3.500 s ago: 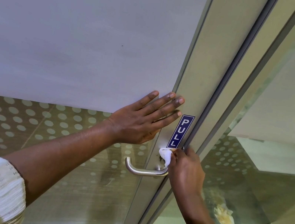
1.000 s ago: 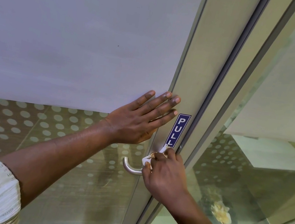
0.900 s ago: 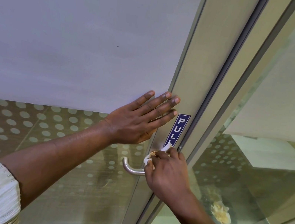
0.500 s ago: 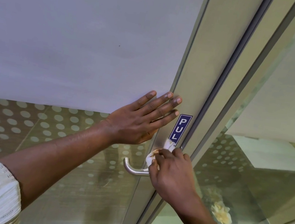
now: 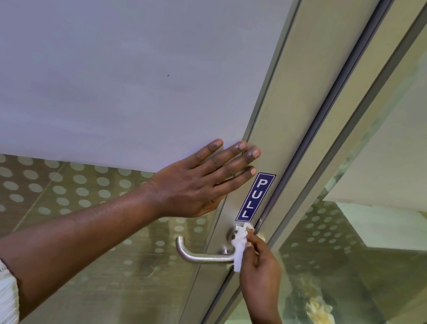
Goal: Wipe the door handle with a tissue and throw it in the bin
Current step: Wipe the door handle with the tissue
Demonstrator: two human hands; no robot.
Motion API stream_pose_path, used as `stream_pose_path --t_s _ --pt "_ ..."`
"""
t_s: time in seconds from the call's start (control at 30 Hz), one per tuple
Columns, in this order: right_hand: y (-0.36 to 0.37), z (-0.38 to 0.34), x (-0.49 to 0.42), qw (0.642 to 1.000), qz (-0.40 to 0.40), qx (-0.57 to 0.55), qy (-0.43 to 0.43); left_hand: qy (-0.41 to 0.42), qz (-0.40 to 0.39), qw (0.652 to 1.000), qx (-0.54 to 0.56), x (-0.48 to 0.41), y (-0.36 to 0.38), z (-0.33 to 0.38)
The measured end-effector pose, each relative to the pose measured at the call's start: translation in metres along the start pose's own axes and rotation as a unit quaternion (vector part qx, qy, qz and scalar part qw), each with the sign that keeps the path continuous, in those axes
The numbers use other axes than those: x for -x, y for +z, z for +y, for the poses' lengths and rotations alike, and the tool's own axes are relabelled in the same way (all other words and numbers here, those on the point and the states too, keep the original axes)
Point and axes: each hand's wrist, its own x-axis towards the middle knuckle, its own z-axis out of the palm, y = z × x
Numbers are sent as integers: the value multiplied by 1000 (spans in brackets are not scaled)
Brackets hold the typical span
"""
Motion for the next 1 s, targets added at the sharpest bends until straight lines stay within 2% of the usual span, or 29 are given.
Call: stream_pose_path --t_s 0.07,0.13,0.23,0.3,0.4,0.5,0.57,0.67,0.77,1.0 --pt "3 16 -2 991 -31 -98 90 -1 0 1000 0 0 0 0" --pt "4 28 -2 966 -54 -200 154 0 0 1000 -1 0 0 1" --pt "7 29 2 927 -84 -314 185 2 -1 1000 0 0 0 0" --pt "10 30 7 918 -81 -340 186 1 -1 1000 2 0 0 0" --pt "18 41 19 954 -100 -248 132 -1 2 1000 -4 -1 0 0" --pt "28 53 31 993 -105 -48 -37 -4 4 1000 -5 -1 -1 1" --pt "36 56 35 985 -107 91 -101 -4 4 1000 -6 -1 -1 2" --pt "44 49 39 965 -92 207 -131 -5 6 1000 -7 -1 -2 1" --pt "47 41 34 953 -76 253 -150 -5 8 1000 -12 -1 -1 1" --pt "60 34 26 959 -27 244 -142 -4 14 1000 -17 -1 0 1"
